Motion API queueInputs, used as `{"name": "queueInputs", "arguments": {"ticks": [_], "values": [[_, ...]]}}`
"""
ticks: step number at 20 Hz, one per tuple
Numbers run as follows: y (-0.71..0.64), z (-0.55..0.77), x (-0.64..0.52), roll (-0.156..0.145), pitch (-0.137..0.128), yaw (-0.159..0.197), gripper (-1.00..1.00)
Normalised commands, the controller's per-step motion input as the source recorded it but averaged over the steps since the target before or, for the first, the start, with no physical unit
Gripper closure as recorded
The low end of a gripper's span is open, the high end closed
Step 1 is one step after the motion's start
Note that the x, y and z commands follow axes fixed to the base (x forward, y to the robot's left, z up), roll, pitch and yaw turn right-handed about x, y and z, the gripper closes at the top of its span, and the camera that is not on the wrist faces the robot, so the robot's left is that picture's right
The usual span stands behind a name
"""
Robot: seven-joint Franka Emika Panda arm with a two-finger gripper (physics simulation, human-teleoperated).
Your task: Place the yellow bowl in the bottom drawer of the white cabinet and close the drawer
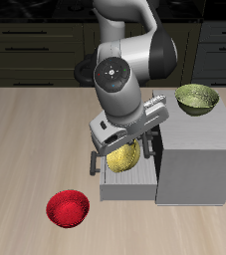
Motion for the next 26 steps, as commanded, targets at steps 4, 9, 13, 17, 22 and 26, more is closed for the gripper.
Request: {"name": "queueInputs", "arguments": {"ticks": [4, 9, 13, 17, 22, 26], "values": [[-0.04, -0.02, -0.05, 0.021, 0.013, 0.004, -1.00], [-0.14, 0.00, -0.08, 0.010, 0.011, 0.002, -1.00], [-0.32, 0.07, -0.04, -0.065, -0.008, -0.012, -1.00], [-0.54, 0.12, -0.06, -0.086, -0.009, -0.057, -1.00], [-0.38, 0.04, -0.04, -0.070, -0.019, -0.012, -1.00], [-0.53, 0.06, -0.09, -0.080, -0.018, -0.008, -1.00]]}}
